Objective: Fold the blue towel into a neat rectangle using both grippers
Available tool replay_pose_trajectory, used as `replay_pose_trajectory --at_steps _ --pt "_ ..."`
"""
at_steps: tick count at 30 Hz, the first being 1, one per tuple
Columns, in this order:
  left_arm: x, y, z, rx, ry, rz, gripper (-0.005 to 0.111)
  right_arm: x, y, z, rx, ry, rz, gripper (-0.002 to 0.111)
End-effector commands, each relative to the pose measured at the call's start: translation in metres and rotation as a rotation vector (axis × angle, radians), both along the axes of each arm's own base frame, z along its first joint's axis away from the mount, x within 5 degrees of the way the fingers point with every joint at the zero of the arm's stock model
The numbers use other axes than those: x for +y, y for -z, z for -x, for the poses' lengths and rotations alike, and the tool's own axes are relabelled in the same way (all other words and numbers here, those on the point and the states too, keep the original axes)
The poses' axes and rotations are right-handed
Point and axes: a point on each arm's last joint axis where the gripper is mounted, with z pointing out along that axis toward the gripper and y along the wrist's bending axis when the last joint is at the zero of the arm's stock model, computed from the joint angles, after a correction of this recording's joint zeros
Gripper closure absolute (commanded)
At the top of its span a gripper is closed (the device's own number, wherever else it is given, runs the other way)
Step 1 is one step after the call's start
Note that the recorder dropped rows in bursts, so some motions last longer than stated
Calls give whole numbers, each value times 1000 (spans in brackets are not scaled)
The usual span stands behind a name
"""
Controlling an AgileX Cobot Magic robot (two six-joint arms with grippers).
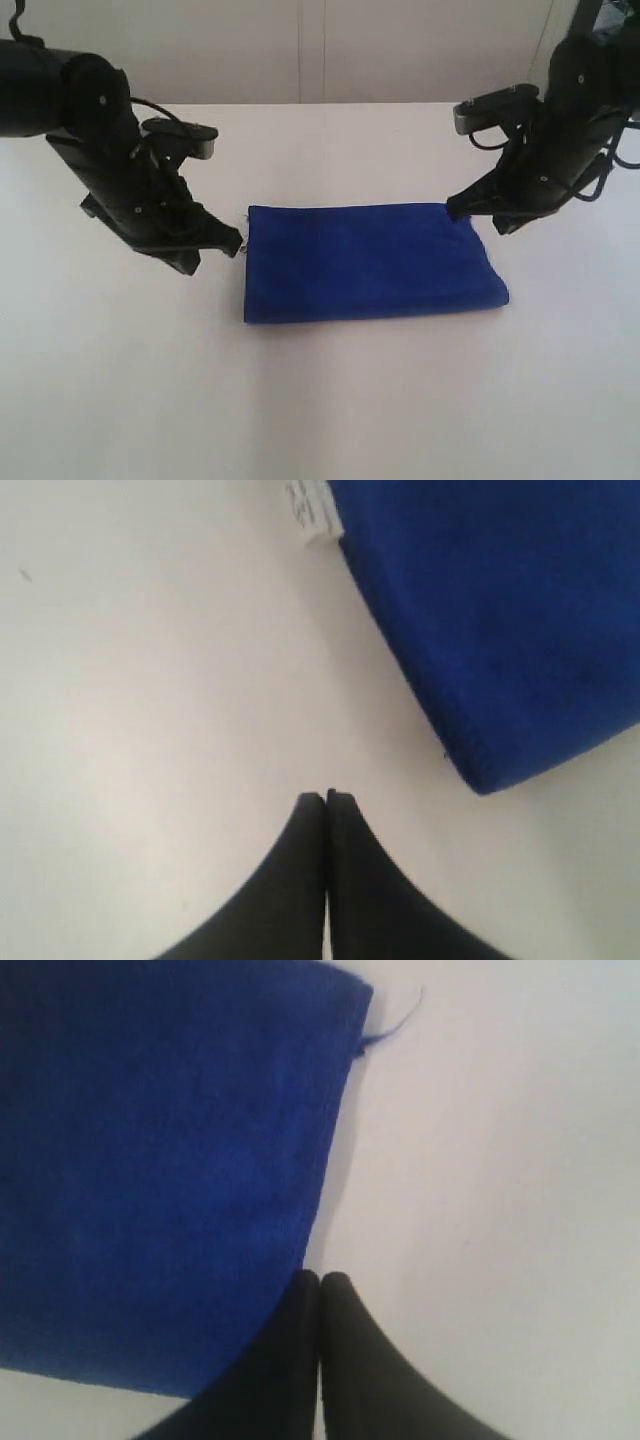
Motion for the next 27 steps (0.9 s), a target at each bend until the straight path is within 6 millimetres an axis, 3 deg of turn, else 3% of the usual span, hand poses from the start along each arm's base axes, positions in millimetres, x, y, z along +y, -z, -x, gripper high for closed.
replay_pose_trajectory --at_steps 1,15,27 --pt "9 9 13 27 -30 -8 107 -6 15 10 -6 24 13 108" --pt "12 10 19 11 -74 13 107 -6 58 23 107 34 18 108" --pt "12 10 19 11 -74 13 107 -6 60 27 156 46 12 108"
